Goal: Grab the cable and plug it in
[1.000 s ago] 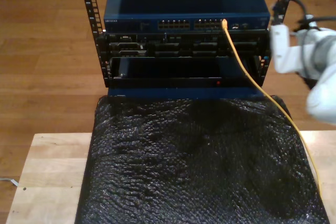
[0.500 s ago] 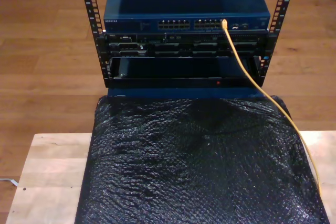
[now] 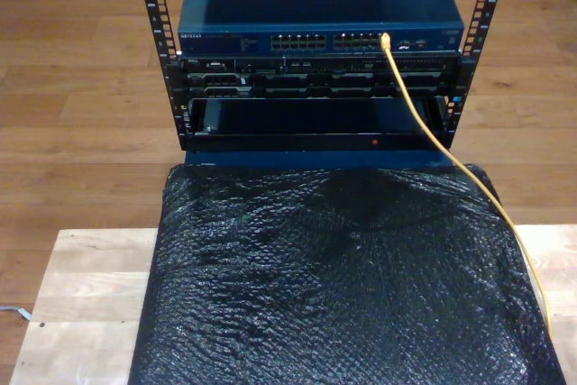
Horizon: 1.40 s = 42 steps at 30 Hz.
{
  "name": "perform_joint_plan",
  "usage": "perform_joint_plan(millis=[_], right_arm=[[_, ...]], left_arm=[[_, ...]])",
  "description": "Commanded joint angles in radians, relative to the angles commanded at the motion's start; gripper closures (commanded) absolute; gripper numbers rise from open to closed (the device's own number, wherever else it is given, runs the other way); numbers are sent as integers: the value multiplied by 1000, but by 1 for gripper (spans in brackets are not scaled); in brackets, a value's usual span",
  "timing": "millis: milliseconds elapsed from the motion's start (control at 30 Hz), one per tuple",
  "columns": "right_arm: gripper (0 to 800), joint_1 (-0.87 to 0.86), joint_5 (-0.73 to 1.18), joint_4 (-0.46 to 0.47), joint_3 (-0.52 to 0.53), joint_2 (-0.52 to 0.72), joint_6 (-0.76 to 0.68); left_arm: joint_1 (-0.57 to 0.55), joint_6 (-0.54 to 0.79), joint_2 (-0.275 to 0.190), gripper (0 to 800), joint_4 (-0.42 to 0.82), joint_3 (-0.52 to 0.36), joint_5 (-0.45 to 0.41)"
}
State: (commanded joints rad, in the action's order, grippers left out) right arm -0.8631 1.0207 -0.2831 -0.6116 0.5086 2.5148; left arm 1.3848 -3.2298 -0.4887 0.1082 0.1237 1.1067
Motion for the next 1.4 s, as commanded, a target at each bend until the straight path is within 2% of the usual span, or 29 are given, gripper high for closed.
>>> perform_joint_plan(millis=[367, 600, 767, 1133, 1400], right_arm=[[3, -307, 227, 77, 78, 100, 282], [3, -480, 241, 146, 196, 186, 479], [3, -592, 238, 152, 284, 227, 591], [3, -632, 229, 157, 428, 236, 629], [3, -632, 212, 158, 430, 230, 674]], left_arm=[[0, 0, 0, 1, 0, 0, 2], [0, 0, 0, 1, -2, 0, 0], [0, 0, 0, 1, -2, 0, 0], [0, 0, 0, 1, 0, 0, 0], [0, 0, 0, 1, -2, 0, 0]])
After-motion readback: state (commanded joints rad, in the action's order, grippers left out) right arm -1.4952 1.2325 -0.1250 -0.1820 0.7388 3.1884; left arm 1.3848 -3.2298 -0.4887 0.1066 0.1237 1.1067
